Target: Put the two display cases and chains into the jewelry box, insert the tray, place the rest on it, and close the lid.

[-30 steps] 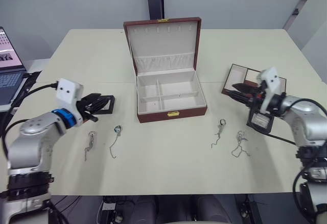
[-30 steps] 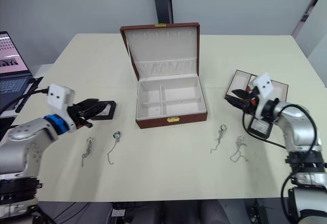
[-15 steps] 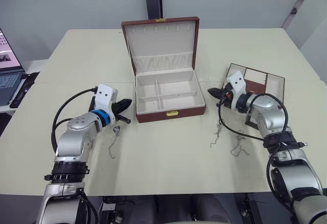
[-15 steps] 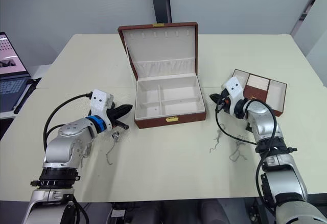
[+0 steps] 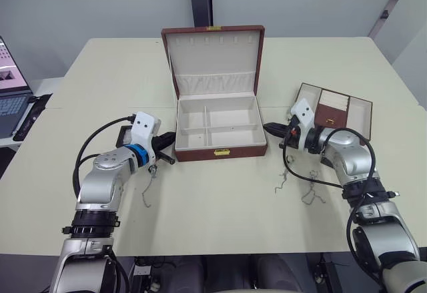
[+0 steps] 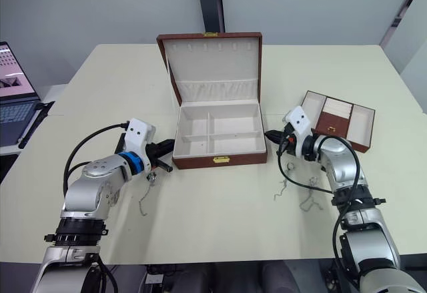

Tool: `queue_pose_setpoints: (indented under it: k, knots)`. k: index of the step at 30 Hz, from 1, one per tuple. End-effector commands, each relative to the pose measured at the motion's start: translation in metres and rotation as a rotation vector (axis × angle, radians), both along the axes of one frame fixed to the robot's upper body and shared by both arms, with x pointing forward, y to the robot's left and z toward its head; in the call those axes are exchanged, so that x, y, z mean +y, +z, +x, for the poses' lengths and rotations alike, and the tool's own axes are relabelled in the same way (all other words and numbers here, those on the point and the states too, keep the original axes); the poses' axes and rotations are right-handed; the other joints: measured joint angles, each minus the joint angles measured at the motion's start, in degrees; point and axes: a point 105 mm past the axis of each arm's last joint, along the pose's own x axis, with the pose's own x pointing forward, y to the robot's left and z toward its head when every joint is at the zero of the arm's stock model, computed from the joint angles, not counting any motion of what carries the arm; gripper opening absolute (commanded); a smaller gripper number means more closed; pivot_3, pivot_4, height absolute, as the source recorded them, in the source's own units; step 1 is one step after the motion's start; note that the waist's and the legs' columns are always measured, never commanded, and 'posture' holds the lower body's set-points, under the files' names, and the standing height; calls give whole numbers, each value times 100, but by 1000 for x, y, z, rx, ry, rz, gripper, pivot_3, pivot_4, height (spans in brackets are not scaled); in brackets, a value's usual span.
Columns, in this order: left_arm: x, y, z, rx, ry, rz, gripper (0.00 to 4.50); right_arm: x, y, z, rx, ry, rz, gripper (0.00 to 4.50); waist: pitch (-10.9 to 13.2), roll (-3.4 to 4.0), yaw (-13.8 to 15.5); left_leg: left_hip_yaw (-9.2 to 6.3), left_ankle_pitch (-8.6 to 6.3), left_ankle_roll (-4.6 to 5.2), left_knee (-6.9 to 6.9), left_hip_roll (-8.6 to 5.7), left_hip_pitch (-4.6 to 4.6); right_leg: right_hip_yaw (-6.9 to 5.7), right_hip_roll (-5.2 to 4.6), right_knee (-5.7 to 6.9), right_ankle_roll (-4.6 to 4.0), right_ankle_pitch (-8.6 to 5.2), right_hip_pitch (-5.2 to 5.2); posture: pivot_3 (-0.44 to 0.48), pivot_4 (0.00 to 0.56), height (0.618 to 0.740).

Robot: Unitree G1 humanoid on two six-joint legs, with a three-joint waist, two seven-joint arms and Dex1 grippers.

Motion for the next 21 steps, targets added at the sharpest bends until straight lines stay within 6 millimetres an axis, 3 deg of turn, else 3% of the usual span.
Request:
queue_pose_setpoints:
  k: [1, 9, 21]
  knots:
    - [-31, 15, -18, -26, -185, -46, 0, 20, 7, -19, 1, 133, 43, 9, 0, 0, 3, 0, 0, 0, 0, 0, 0, 1, 0, -1, 0, 0, 0, 0, 150, 740]
    - [-31, 8, -37, 25, -221, -27, 0, 21, -3, -46, 65, 168, 53, 9, -1, 0, 11, -3, -9, 17, 0, -1, 3, 2, 1, 0, 0, 0, 4, 0, 150, 740]
    - [-23, 3, -38, 32, -185, -14, 0, 17, -6, -52, 87, 141, 58, 9, -1, -1, 11, -4, -12, 22, -1, -1, 4, 2, 1, -1, 0, 0, 5, 0, 150, 740]
